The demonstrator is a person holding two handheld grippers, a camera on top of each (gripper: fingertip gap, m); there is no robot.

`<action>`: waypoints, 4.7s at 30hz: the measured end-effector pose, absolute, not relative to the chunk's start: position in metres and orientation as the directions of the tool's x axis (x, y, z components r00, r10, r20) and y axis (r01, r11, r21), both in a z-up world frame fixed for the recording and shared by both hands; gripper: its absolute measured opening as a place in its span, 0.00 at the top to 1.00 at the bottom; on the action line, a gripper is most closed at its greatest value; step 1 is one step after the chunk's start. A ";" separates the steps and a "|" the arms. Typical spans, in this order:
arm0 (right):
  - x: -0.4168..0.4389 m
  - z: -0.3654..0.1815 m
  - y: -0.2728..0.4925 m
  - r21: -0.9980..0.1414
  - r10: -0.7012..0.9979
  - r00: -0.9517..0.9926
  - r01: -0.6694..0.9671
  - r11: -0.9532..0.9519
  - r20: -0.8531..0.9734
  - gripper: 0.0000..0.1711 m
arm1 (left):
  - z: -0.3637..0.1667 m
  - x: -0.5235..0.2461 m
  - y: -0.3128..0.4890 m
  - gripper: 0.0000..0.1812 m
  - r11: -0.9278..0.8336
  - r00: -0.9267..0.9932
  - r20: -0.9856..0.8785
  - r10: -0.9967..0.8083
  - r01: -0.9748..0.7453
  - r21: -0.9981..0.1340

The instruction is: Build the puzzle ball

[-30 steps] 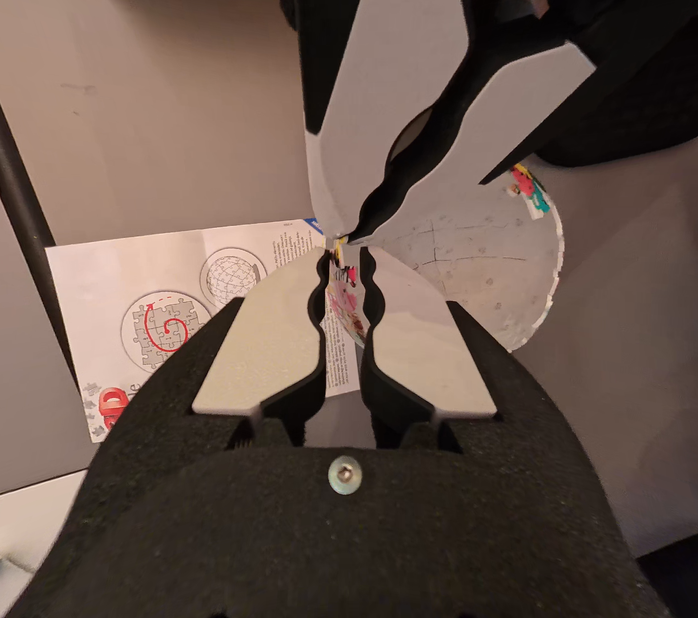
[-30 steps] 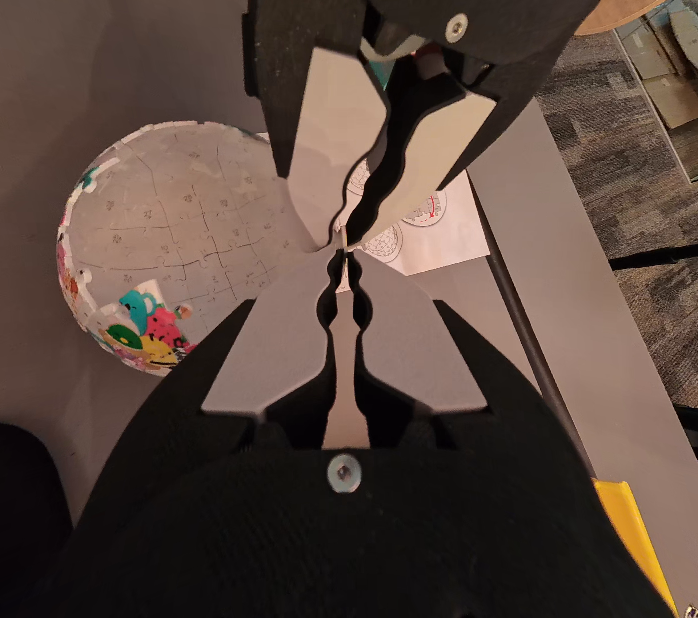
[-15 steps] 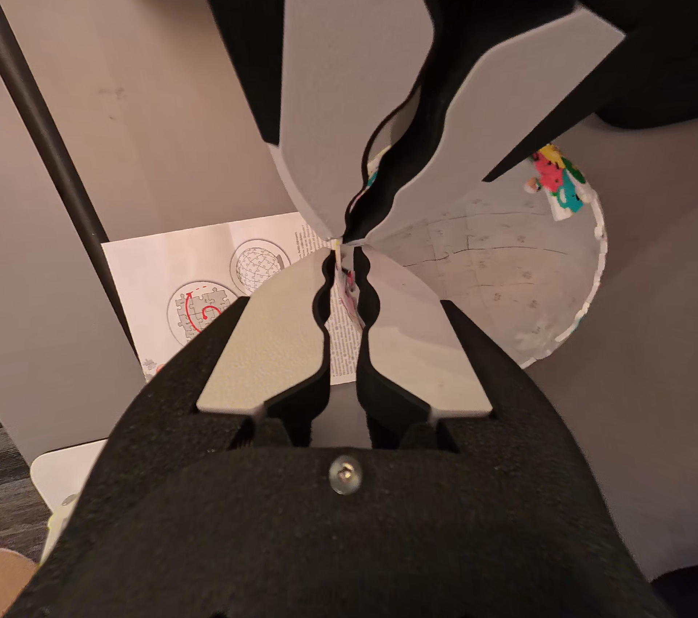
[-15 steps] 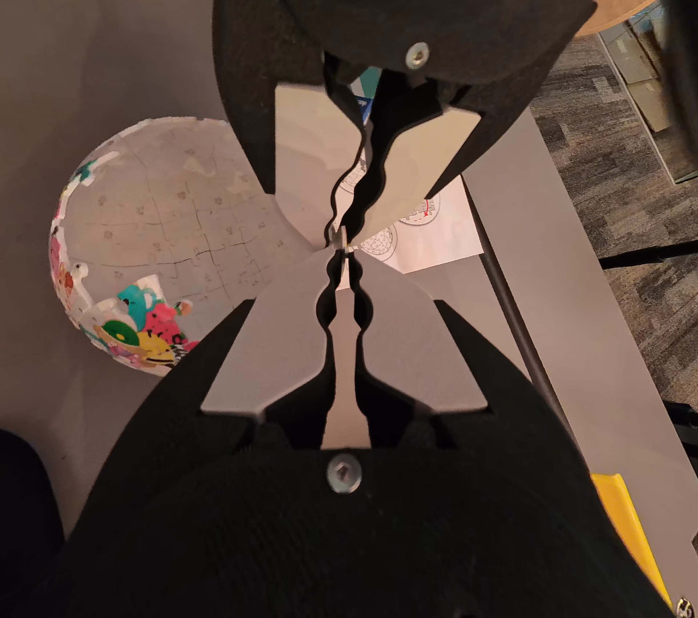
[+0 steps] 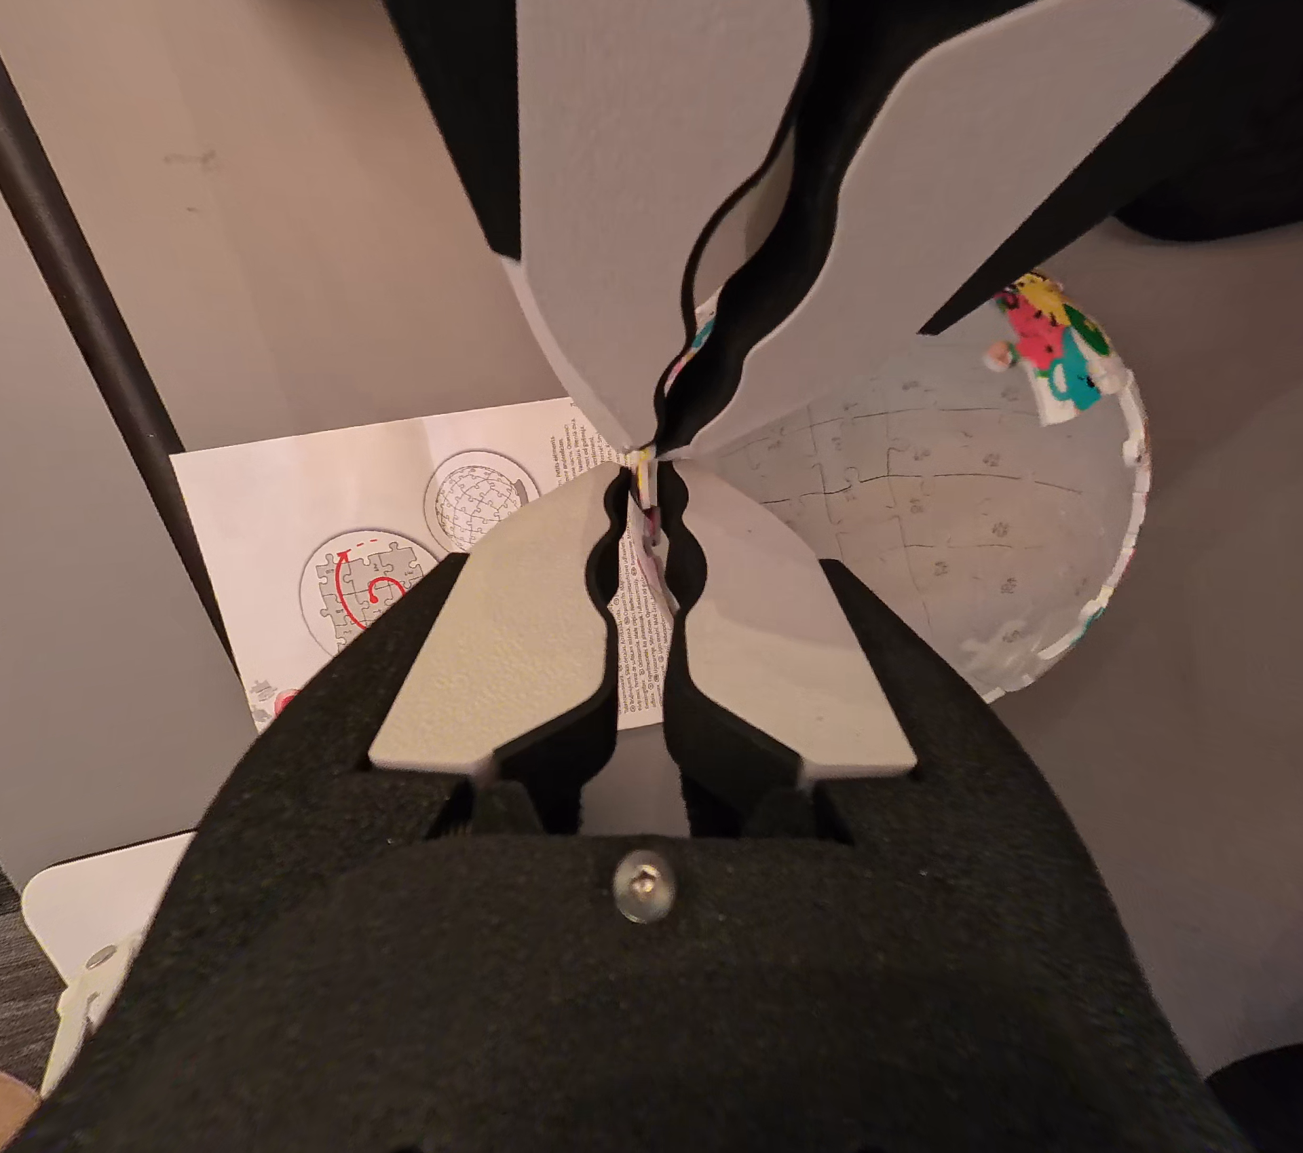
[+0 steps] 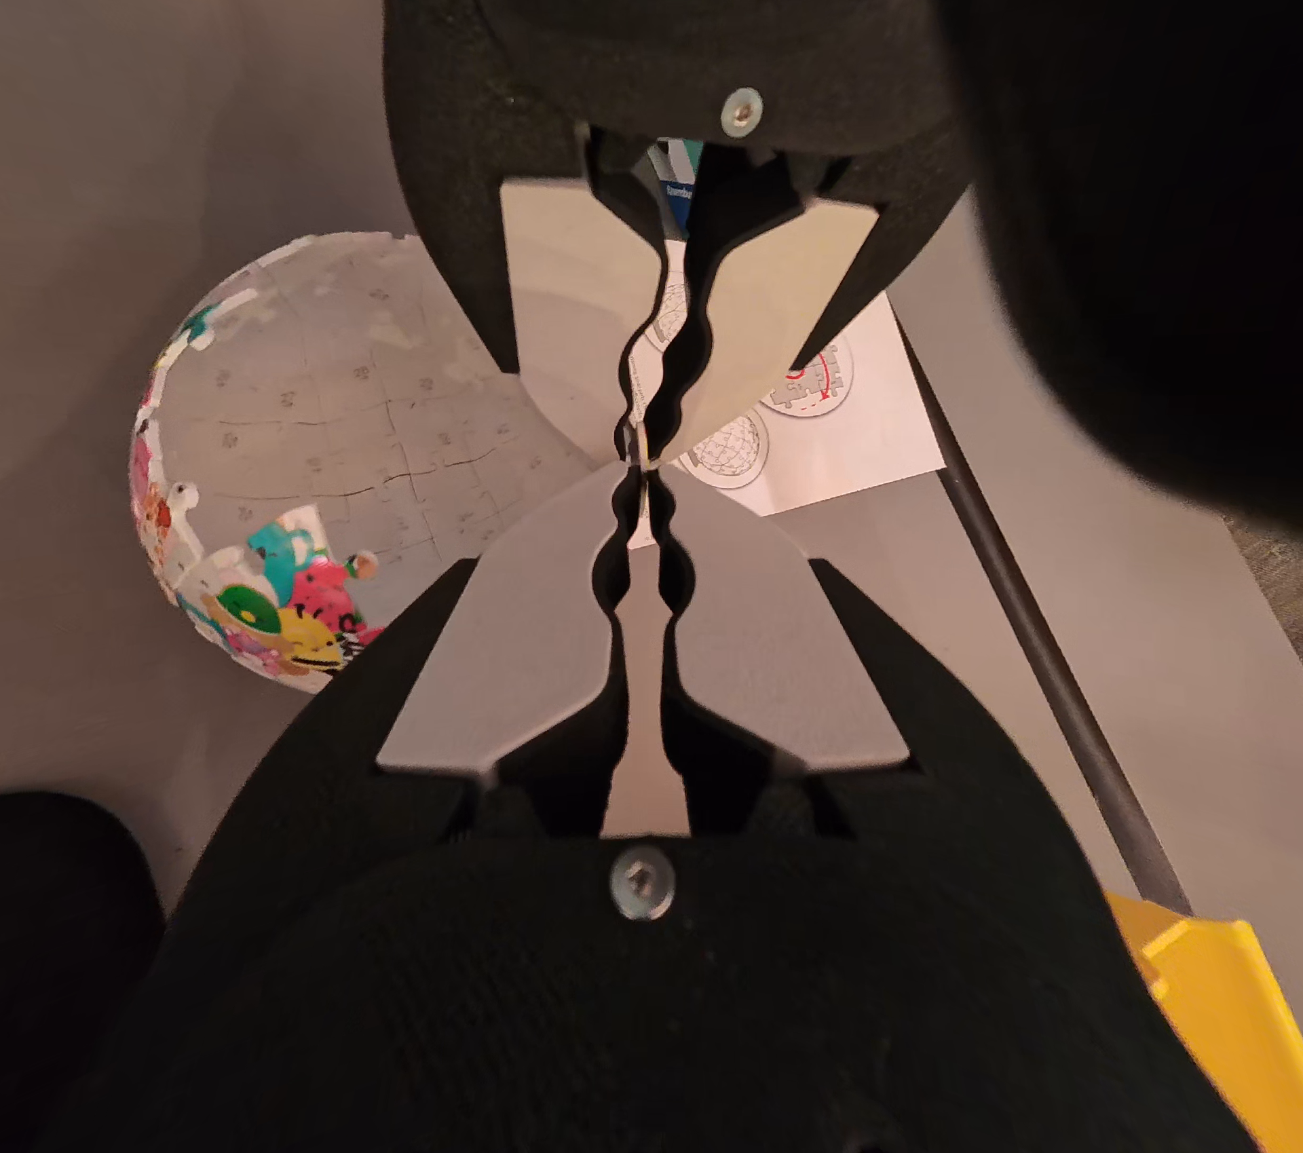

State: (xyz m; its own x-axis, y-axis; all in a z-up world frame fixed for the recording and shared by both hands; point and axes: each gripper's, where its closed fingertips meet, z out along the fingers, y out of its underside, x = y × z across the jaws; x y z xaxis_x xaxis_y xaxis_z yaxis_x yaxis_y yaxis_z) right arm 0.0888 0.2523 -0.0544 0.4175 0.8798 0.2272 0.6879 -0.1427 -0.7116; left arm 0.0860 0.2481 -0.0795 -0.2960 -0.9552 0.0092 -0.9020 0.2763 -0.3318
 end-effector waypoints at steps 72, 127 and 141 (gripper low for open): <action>0.015 0.099 0.029 -0.871 0.931 0.357 0.478 -0.115 0.073 0.98 | 0.078 0.012 0.018 0.99 -0.257 -0.138 0.318 -0.938 -0.339 -0.905; 0.098 -0.013 0.229 -0.585 0.822 0.391 0.806 -0.089 0.414 0.98 | 0.018 0.104 0.249 0.57 -0.216 -0.309 0.389 -0.868 -0.469 -0.856; 0.087 -0.045 0.237 -0.611 0.884 0.410 0.766 -0.200 0.226 0.98 | -0.018 0.095 0.220 0.58 -0.124 -0.448 0.476 -0.756 -0.617 -0.777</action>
State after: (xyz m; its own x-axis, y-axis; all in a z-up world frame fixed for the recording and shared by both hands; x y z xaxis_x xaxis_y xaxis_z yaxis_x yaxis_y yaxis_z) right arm 0.0870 0.2370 -0.0452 0.4103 0.8836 0.2256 0.7660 -0.1997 -0.6110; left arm 0.0953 0.2199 -0.0178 -0.4483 -0.7563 0.4765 -0.6165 -0.1244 -0.7774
